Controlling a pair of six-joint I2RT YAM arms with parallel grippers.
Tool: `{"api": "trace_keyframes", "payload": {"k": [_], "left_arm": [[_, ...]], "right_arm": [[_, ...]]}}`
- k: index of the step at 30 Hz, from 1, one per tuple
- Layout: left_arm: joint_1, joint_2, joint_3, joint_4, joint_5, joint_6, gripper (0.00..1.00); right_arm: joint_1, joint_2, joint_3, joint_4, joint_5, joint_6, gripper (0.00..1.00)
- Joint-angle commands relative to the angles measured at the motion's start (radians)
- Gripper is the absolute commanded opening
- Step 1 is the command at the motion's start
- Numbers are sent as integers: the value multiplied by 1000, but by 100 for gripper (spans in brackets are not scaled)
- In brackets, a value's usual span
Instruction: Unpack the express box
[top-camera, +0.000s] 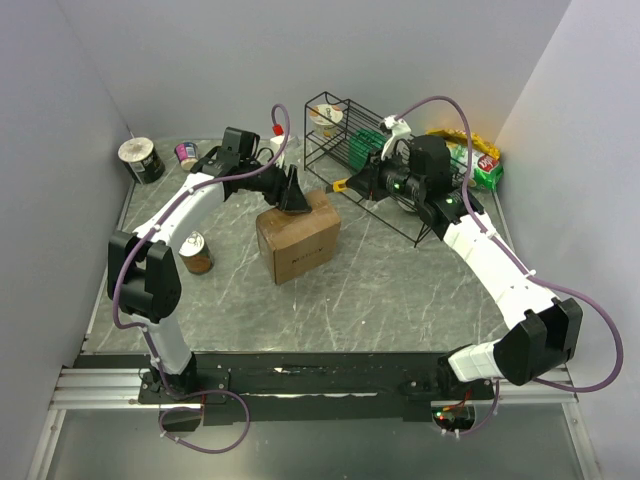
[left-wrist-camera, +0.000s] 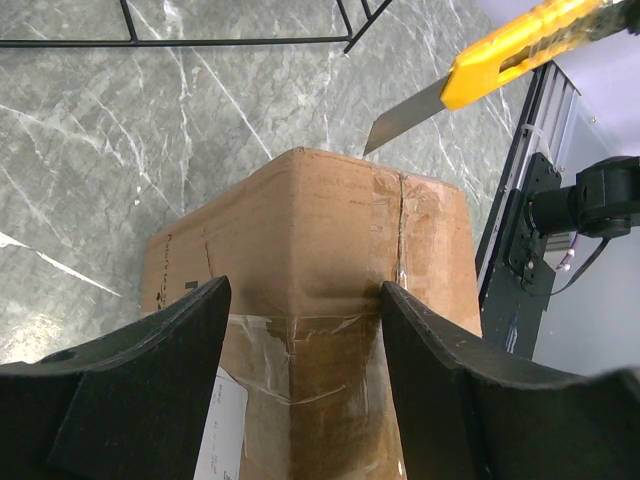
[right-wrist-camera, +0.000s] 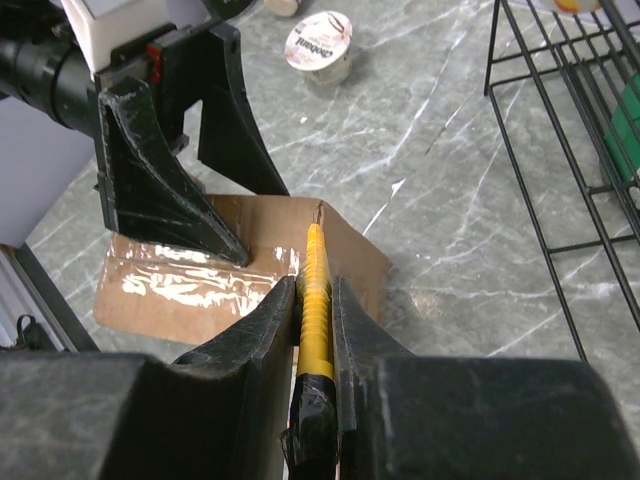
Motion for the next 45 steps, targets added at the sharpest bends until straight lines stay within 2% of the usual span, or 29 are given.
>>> {"api": "trace_keyframes", "payload": {"k": [1,23,27,31,35,41,45], "left_arm": [[-10,56,-30,-64,-81,31,66],[-12,61,-30,-44,-93,10,66],[-12,63,-25,-44,-121,2,65],[-14,69,-27,-35,-147,-5,62],[-12,73,-28,-24,-155,-15,61],[-12,67,-36,-24,-147,-13,60],[-12,63,-50,-20,-141,-19,59]], "right_arm": [[1,1,50,5,-13,-14,0],[8,21,62,-18,-39,-42,0],[3,32,119,-97,-69,-85,0],[-15,85,210,-281,-97,-114,0],[-34,114,260,-366,-117,-132,0],[-46,104,270,-329,-24,-97,0],[-54,52,178,-161,85,-17,0]]}}
